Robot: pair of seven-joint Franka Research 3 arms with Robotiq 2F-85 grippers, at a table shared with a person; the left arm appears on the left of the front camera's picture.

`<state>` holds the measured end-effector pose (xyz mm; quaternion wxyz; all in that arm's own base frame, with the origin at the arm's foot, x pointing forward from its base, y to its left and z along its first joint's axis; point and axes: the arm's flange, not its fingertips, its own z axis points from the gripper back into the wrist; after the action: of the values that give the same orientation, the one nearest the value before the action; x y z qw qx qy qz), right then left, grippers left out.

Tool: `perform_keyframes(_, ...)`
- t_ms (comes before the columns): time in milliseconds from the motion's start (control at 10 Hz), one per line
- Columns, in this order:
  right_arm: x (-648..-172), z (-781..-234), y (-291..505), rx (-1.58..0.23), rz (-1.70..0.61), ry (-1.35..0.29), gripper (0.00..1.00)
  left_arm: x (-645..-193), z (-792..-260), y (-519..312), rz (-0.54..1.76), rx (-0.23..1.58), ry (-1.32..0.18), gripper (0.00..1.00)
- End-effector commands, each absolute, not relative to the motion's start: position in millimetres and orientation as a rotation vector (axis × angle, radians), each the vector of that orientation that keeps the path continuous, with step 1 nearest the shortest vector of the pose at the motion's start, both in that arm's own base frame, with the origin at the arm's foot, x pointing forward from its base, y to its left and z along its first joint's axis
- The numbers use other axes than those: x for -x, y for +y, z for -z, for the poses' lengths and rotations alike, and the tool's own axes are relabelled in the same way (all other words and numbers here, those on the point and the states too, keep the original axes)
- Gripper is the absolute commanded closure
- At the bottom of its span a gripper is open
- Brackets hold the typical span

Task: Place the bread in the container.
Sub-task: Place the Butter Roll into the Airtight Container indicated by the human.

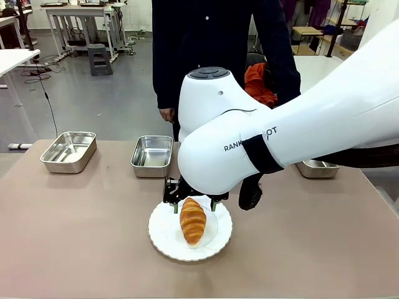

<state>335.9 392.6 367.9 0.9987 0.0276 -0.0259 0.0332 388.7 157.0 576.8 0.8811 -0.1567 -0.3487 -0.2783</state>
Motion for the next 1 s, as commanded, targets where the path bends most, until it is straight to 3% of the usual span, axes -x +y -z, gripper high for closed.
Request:
perform_keyframes(0,-340.0,-359.6,404.6,-0.051,-0.031,-0.079,0.0,-388.4,-577.9,156.8,0.571,0.322,-0.726,0.0)
perform_keyframes(900,-349.4,-302.2,412.8,-0.032,-0.009,-0.082,0.0,-388.4,-577.9,156.8,0.571,0.322,-0.726,0.0)
